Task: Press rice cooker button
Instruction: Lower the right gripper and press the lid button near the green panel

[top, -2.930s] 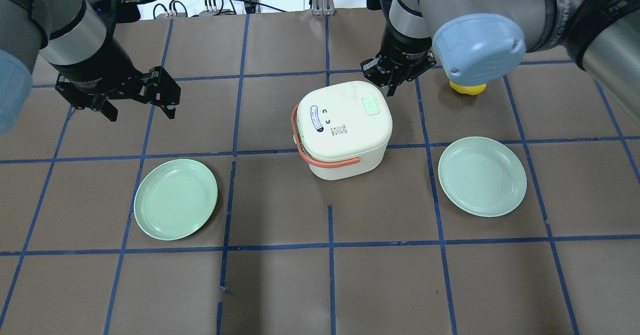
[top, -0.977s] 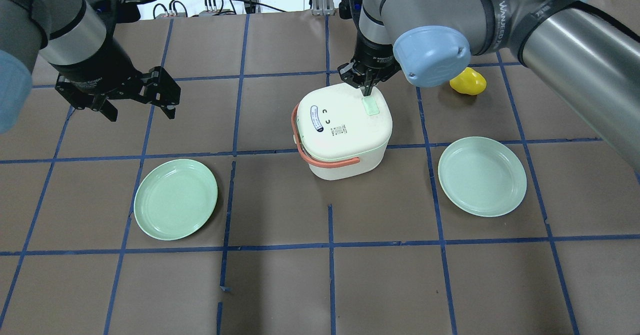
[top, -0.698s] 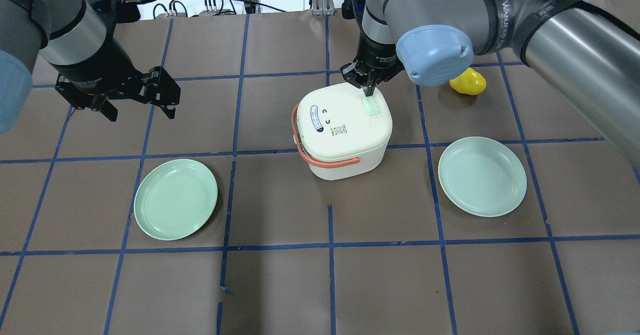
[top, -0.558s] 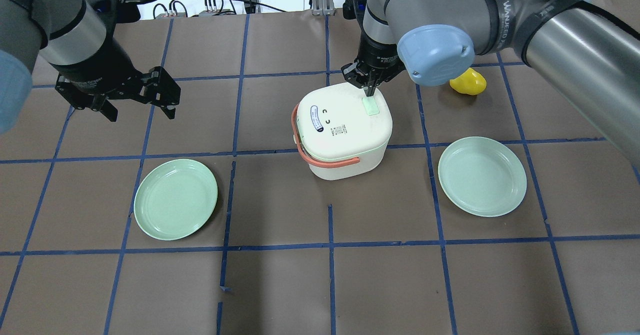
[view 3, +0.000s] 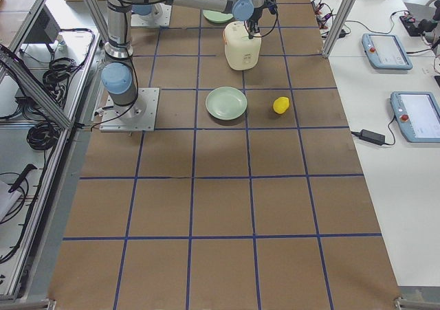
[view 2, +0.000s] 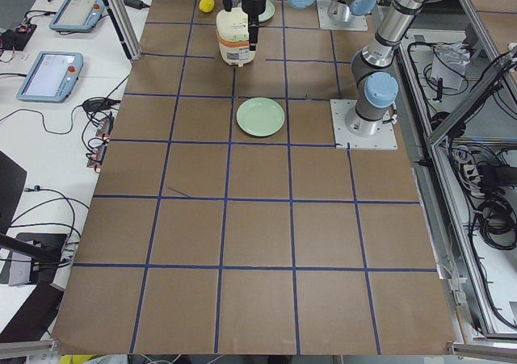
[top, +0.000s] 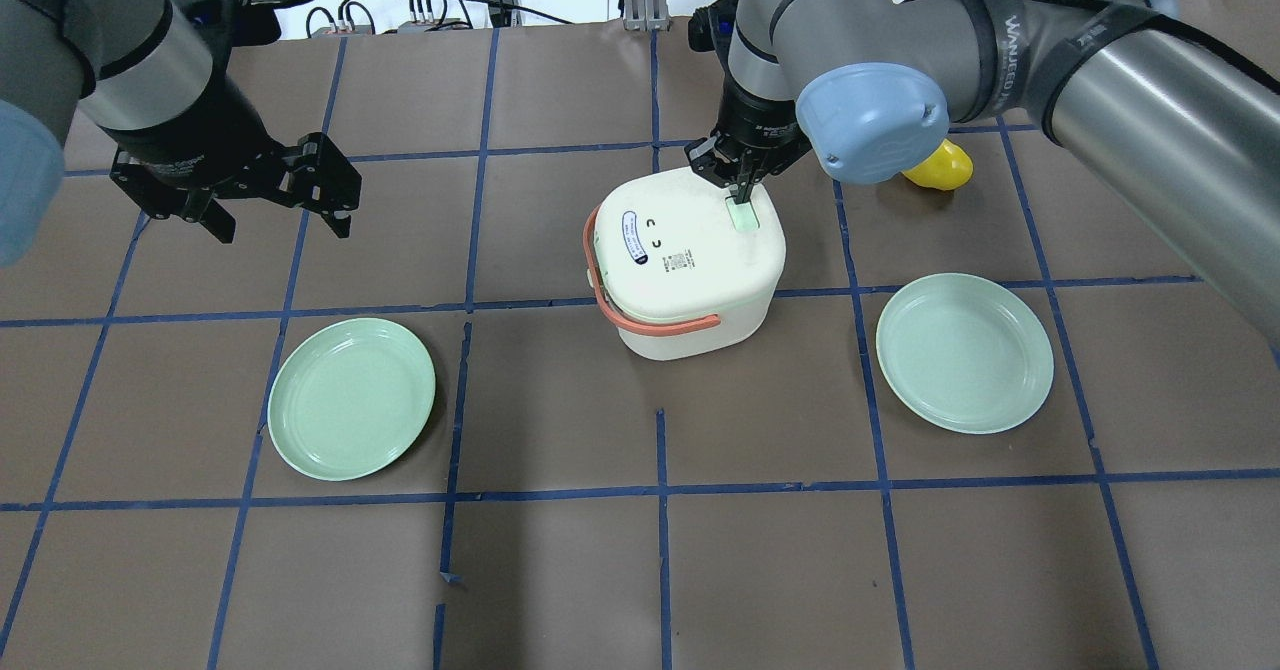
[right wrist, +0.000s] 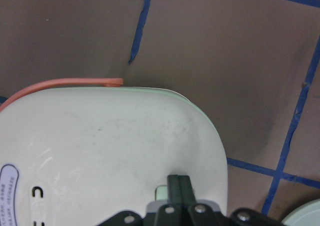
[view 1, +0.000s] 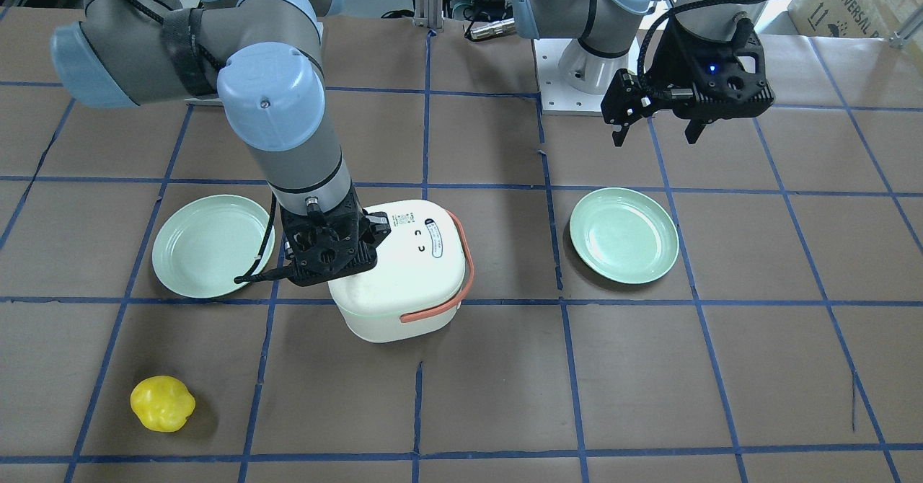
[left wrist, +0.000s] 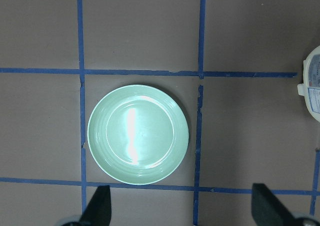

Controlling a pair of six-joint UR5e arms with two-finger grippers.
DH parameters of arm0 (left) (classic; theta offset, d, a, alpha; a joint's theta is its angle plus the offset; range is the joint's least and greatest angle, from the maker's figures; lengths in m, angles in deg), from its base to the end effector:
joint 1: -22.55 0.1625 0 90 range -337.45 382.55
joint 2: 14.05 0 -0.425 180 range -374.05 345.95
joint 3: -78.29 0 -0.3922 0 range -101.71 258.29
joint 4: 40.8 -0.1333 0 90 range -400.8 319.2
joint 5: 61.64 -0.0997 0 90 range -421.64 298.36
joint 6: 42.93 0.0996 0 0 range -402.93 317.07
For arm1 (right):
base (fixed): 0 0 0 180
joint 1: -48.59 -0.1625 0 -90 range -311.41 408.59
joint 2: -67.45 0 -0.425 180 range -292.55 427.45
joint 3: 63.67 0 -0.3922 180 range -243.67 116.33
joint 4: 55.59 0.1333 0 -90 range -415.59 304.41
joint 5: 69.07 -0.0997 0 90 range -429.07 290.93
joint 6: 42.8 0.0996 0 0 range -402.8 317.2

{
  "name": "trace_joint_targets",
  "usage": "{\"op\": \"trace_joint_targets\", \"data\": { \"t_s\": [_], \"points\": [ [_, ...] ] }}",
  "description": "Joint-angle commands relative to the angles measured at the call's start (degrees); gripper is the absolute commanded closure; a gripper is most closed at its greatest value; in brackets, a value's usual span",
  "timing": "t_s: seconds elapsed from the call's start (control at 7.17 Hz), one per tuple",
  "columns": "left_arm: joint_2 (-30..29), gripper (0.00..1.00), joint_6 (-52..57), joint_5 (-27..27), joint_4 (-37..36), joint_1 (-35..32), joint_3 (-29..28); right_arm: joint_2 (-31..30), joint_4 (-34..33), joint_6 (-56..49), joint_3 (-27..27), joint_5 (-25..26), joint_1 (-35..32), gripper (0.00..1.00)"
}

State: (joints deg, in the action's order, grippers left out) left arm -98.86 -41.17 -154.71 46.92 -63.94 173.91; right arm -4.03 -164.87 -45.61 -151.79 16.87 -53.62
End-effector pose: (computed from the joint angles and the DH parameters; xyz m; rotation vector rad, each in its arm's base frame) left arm -0.0998 -0.4636 0.4866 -0.0485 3.0859 -0.0460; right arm 0.2672 -0.5713 0.3585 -0.4033 3.0400 -0.0615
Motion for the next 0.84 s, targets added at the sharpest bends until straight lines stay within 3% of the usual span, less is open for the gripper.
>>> {"op": "trace_joint_targets", "data": {
  "t_s": [0.0,0.7],
  "points": [
    [0.0,0.0,0.0,0.0,0.0,0.0,0.0,0.1,-0.2,0.0,-0.3,0.0,0.1,0.93],
    [0.0,0.0,0.0,0.0,0.0,0.0,0.0,-1.4,2.4,0.1,0.8,0.0,0.3,0.93]
  ]
}}
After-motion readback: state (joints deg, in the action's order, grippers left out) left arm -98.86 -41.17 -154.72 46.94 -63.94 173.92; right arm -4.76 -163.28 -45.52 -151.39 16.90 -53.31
